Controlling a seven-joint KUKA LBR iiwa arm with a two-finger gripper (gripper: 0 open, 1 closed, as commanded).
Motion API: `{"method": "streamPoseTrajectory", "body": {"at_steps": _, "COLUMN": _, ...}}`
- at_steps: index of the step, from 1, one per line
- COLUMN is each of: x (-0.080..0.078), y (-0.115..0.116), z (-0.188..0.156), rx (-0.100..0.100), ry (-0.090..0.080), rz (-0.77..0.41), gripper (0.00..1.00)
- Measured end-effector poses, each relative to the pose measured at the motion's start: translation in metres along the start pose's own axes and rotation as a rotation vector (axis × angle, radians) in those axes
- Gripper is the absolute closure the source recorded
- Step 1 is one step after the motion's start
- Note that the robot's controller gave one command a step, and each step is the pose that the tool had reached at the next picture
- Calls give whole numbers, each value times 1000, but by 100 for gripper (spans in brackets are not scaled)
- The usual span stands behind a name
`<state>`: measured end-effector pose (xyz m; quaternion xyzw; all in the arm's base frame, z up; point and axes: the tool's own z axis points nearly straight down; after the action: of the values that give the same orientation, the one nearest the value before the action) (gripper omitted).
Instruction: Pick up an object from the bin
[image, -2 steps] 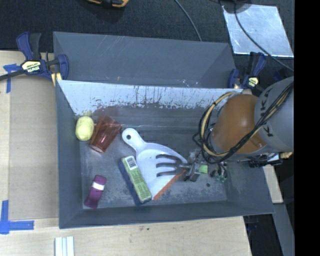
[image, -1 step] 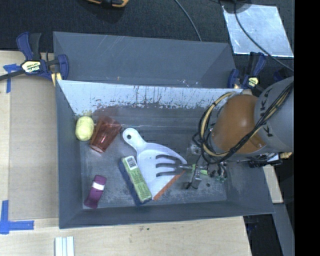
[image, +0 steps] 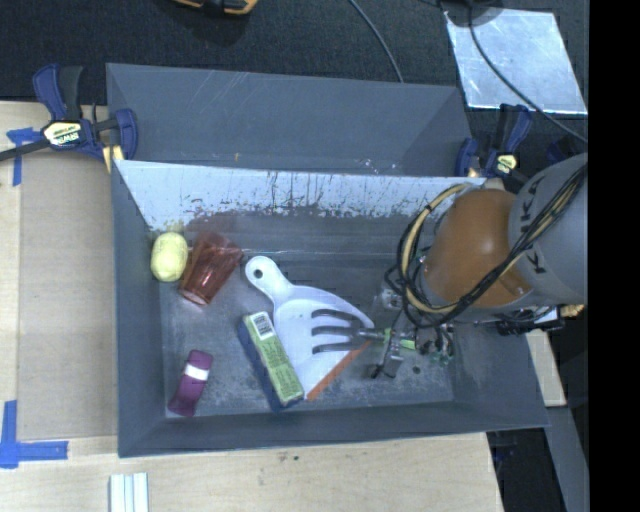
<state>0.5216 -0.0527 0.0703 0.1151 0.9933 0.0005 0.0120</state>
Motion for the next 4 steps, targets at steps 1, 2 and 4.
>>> {"method": "streamPoseTrajectory", "body": {"at_steps": 1, "x": 10, "y": 8, "z": -5, "rx": 0, "ry": 1, "rz": -1, "gripper": 0}}
{"method": "streamPoseTrajectory", "body": {"at_steps": 2, "x": 17, "y": 12, "z": 0, "rx": 1, "ry": 3, "rz": -12, "gripper": 0}}
{"method": "streamPoseTrajectory", "body": {"at_steps": 4, "x": 12, "y": 18, "z": -1, "rx": 1, "ry": -5, "rz": -21, "gripper": 100}}
